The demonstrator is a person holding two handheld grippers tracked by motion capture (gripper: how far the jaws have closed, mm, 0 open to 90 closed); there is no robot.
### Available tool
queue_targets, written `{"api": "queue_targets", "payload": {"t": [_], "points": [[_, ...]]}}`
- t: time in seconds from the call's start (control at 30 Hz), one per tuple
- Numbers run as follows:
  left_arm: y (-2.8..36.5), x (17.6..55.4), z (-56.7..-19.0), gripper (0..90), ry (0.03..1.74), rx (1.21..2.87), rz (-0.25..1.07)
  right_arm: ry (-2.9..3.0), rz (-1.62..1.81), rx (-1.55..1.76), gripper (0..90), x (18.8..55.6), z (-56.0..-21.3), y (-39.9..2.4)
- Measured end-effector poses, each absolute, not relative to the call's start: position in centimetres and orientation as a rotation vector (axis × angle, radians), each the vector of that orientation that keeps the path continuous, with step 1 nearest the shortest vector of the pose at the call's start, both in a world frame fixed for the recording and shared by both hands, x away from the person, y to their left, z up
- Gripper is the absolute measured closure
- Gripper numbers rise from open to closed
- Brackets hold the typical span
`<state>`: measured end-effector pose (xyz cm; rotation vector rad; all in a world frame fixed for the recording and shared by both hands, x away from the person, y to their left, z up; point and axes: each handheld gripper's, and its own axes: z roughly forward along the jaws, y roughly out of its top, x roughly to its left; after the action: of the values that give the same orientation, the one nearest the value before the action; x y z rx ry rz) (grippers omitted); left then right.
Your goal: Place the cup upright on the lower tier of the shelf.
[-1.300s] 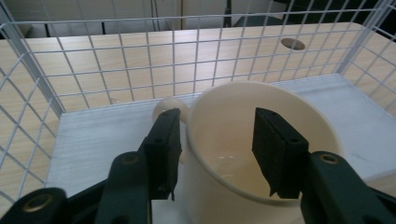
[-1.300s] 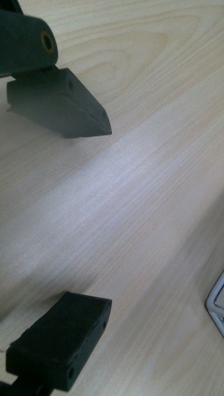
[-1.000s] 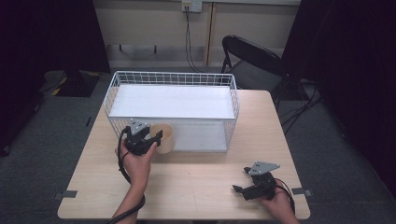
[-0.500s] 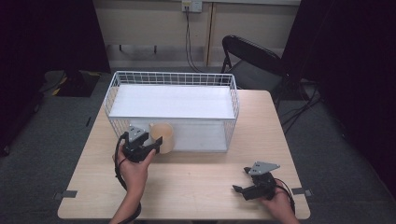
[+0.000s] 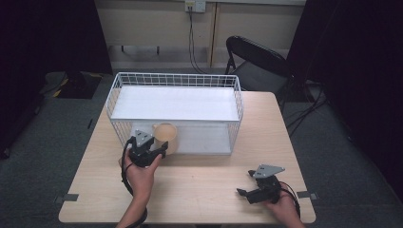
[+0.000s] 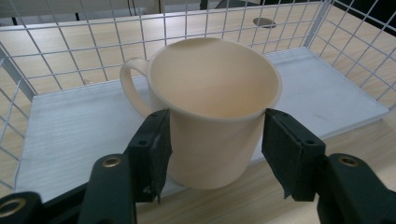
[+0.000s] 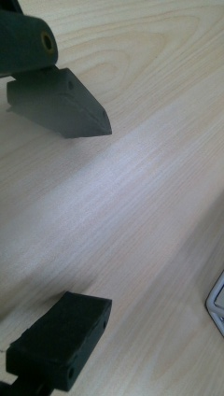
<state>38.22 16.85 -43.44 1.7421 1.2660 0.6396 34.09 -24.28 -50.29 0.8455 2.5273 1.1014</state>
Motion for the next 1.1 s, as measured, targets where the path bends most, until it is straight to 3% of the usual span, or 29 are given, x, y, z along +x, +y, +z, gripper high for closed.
{"api": "queue_targets", "payload": {"t": [0.8,1.1], "points": [[16.5,39.9,-44.2,63.7,1.293,1.755,0.659,2.527,1.102,0.845,13.6,34.1,-50.3,-24.3],[17.0,39.3,-44.0,38.8,1.269,1.734,0.642,2.527,1.101,0.846,13.6,34.1,-50.3,-24.3]]}}
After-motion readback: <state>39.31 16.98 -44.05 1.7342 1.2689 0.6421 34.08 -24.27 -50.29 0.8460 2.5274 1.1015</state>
